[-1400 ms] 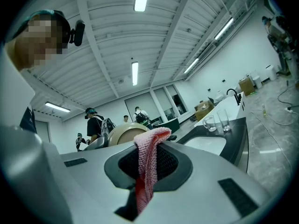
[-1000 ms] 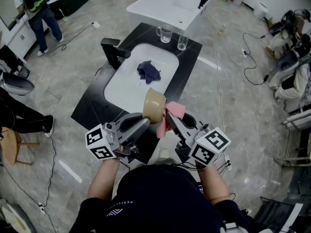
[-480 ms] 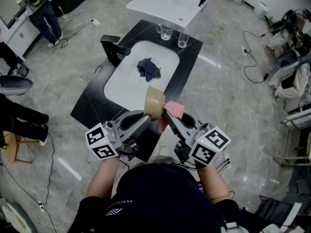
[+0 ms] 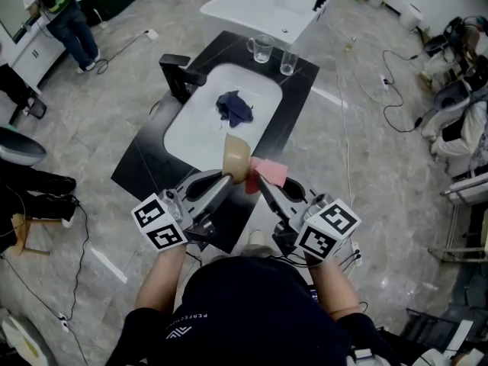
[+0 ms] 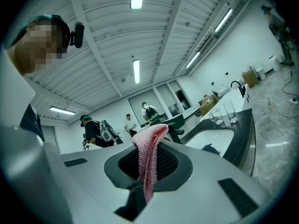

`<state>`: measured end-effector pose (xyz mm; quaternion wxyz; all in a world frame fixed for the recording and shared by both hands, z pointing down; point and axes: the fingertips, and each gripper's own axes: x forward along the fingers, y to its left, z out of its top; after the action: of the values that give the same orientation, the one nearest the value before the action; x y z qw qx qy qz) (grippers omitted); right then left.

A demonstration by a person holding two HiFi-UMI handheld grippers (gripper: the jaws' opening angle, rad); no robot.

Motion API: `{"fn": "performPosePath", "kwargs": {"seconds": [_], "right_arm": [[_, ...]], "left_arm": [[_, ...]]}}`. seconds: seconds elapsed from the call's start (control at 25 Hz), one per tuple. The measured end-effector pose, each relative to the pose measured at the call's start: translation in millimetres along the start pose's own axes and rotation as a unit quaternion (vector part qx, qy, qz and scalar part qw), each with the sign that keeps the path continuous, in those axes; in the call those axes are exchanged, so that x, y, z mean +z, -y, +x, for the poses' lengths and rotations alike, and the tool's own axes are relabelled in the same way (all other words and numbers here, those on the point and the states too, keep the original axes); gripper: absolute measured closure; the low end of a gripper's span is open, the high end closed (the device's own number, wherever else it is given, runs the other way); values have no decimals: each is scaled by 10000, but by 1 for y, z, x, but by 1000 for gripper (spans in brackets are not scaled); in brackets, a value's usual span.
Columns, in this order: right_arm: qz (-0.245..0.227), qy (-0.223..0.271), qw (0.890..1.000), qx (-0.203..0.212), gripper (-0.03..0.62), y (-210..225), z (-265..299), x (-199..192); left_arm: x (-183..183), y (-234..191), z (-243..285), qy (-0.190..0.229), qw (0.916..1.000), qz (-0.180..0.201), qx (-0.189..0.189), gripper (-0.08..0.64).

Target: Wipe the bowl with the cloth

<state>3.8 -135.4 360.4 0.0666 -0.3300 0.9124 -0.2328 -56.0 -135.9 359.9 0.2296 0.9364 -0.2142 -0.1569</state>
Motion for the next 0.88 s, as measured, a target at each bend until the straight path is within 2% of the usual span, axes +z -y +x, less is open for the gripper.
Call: {"fn": "performPosePath", "kwargs": {"seconds": [0.12, 0.32, 0.56, 0.72, 0.88], "right_arm": [[12, -15, 10000, -14, 549, 1, 0, -2], [2, -26, 10000, -22, 549, 0, -1, -4], [-40, -48, 10000, -56, 549, -3, -4, -6], [-63, -62, 9999, -118, 549, -1, -3, -8], [-94, -87, 9998, -182, 549, 1, -3, -14]], "left_arm": [[-3, -3, 1, -131, 9997, 128, 154, 540], [-17, -5, 3, -587, 9955, 568, 485, 540], [-20, -5, 0, -734, 9910, 832, 747, 540], [-22, -8, -3, -901, 9843, 1128, 1014, 540], [-29, -12, -7, -1181, 9725, 1526, 1303, 540]]}}
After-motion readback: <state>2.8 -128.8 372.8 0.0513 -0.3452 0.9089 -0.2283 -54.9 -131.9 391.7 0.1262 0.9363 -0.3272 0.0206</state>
